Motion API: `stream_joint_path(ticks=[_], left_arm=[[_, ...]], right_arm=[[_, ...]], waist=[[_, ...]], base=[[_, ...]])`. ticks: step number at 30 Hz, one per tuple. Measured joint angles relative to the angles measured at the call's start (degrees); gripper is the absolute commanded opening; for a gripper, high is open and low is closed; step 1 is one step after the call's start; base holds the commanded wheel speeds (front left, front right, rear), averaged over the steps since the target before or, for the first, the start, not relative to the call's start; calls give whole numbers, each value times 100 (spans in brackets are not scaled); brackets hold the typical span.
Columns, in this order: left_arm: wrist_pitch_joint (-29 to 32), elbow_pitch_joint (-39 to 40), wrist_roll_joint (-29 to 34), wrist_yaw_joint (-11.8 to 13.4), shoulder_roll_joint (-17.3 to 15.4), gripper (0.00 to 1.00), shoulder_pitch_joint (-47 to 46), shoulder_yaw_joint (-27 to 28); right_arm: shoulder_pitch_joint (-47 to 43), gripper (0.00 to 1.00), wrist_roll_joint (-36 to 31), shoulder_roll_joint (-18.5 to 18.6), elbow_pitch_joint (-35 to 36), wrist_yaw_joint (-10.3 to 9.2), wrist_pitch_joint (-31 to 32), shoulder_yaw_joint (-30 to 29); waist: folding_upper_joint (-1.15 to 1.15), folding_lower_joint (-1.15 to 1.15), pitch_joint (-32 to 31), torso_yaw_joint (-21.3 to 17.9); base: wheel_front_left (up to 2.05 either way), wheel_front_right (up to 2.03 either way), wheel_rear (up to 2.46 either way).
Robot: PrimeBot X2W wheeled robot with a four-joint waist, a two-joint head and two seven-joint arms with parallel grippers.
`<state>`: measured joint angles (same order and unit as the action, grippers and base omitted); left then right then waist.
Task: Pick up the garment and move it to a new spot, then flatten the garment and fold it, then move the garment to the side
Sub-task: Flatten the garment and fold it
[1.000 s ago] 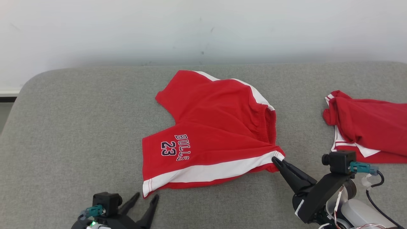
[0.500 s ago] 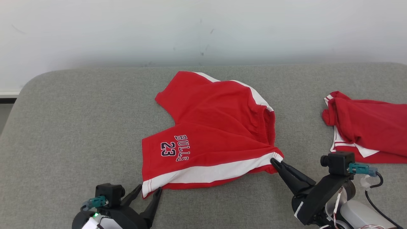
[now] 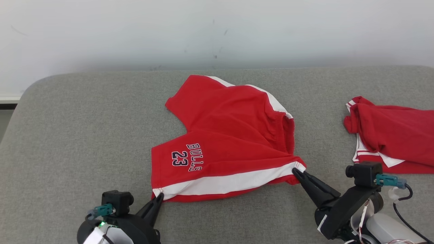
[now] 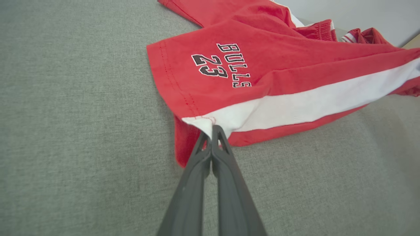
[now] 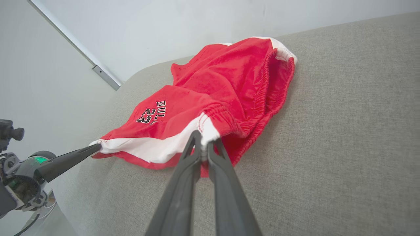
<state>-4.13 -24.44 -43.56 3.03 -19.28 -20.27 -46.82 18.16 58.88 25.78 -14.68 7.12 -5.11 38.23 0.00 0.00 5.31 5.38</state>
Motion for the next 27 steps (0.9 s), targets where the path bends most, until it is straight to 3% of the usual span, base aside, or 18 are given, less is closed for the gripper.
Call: stream_joint_path(ticks=[7,13,18,21,23,25,27], left_arm=[[-20,163,-4,-8,-183,0,-3,73],[208,276,-392,-420,-268,0,-453,347],[705,-53,-711,-767,-442,0,-2169,895],[1056,-476,-808,-815,-433,0,-3596,1207],[1290,-801,-589,-815,-488,0,-4608,1305],[1235,-900,-280,-814,-625,0,-5410,1518],[1014,-966,-381,-815,-591,0,-6105,1836]], right_arm=[[127,0,-49,42,-84,-8,125,80],[818,0,-45,-101,-335,-118,528,60],[2604,0,-118,-505,-981,-311,1144,-26],[4129,0,-189,-831,-1534,-474,1434,-277],[5076,0,-632,-980,-1737,-528,1569,-537],[5832,0,-1099,-1140,-1826,-561,1471,-846],[6504,0,-893,-1434,-1847,-505,1131,-1104]], waist=[[0,0,70,-11],[0,0,333,-115],[1,2,669,-243],[1,2,898,-312],[1,3,1059,-343],[1,2,1224,-358],[1,2,1389,-356]], base=[[0,0,0],[0,0,0],[0,0,0],[0,0,0],[0,0,0],[0,0,0],[0,0,0]])
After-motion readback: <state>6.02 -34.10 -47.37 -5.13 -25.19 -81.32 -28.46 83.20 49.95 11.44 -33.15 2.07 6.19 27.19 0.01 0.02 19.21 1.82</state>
